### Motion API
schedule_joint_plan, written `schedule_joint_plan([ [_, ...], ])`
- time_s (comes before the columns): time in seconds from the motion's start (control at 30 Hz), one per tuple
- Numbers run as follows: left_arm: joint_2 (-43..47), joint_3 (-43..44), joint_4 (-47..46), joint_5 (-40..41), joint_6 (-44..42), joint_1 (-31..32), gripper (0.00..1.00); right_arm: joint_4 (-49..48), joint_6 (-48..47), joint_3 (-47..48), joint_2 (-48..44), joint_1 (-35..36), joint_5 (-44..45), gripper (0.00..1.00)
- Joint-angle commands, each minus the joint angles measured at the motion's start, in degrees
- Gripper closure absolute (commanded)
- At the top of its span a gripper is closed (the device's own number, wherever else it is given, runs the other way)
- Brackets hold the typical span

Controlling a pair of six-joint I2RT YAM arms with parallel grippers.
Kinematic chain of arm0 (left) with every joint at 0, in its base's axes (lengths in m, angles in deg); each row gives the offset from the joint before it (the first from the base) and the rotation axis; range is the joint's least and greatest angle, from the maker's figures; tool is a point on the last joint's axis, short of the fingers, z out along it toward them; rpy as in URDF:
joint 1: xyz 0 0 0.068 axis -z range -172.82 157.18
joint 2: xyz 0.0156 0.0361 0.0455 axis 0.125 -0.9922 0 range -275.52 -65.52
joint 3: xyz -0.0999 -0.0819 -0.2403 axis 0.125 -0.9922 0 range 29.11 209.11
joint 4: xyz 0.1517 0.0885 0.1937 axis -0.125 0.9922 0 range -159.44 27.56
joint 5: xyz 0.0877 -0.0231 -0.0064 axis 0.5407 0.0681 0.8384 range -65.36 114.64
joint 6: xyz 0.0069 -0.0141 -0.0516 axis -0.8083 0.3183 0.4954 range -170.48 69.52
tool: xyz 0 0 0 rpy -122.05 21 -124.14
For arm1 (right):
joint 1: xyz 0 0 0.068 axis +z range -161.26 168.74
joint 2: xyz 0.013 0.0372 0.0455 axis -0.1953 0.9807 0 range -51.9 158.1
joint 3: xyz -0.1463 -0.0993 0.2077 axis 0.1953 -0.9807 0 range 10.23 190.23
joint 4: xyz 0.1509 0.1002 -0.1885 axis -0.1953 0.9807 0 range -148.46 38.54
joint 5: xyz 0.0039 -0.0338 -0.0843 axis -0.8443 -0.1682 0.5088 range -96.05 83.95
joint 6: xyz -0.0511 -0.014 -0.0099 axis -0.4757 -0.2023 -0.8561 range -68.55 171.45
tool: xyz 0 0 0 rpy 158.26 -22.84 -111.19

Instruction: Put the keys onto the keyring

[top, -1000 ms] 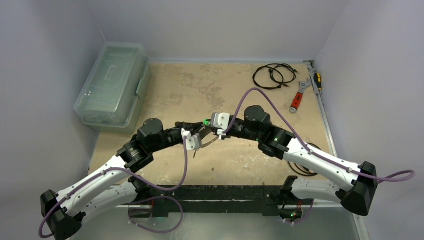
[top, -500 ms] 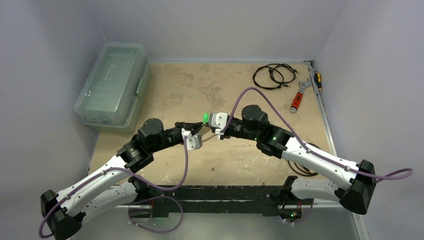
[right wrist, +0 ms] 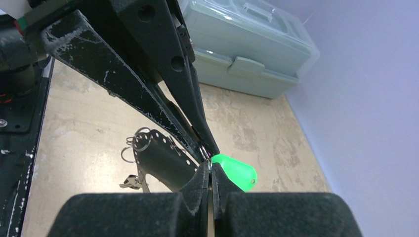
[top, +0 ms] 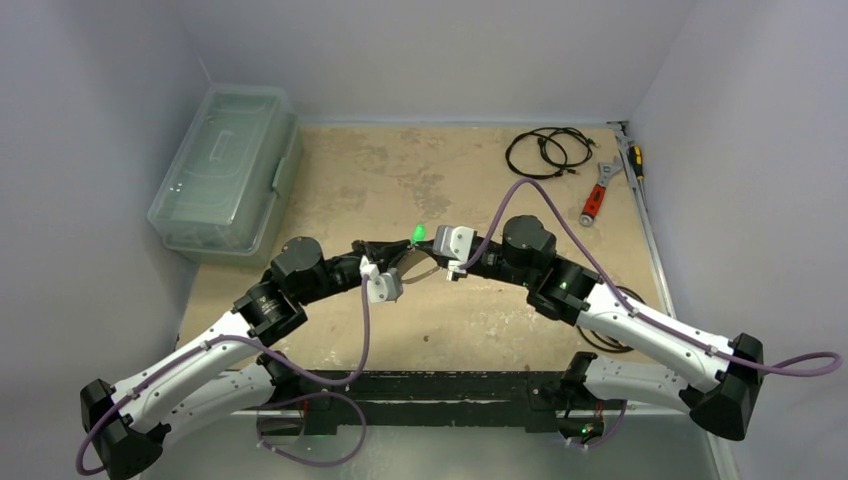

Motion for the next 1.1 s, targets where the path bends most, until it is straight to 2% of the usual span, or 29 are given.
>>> schedule_joint_plan([
  [0.0,-0.7,1.4,1.2,2.2,-0.8,-0.3,1.0,-7.5,1.1,0.0,-3.1,0.1,-2.0,1.0],
  [0.27,-1.9,1.7,1.1,5.6,0.0,-0.3,1.0,-8.8,2.1,-0.8,-4.9,0.1,-3.4,1.0],
  [0.37,-1.5,1.3,0.7,4.3,0.0,-0.4,1.0,-9.7,2.3,-1.4,-5.0,0.1,-3.8,1.0],
  [0.53,-0.7,0.9,0.6,0.5,-0.4,-0.3,0.69,-11.2,2.8,-2.1,-4.5,0.1,-4.3,1.0],
  [0.67,1.4,0.4,0.4,-0.5,-1.1,-0.4,0.6,-13.5,3.5,-3.3,-5.1,0.1,-4.7,1.0],
  [0.9,5.8,1.3,1.9,-1.4,-2.5,-0.6,0.59,-14.4,3.3,-3.3,-3.9,0.0,-4.9,1.0],
  [1.07,7.6,3.4,5.7,-6.7,-2.8,-1.0,0.64,-15.4,3.3,-3.4,-3.8,-0.2,-6.1,1.0],
])
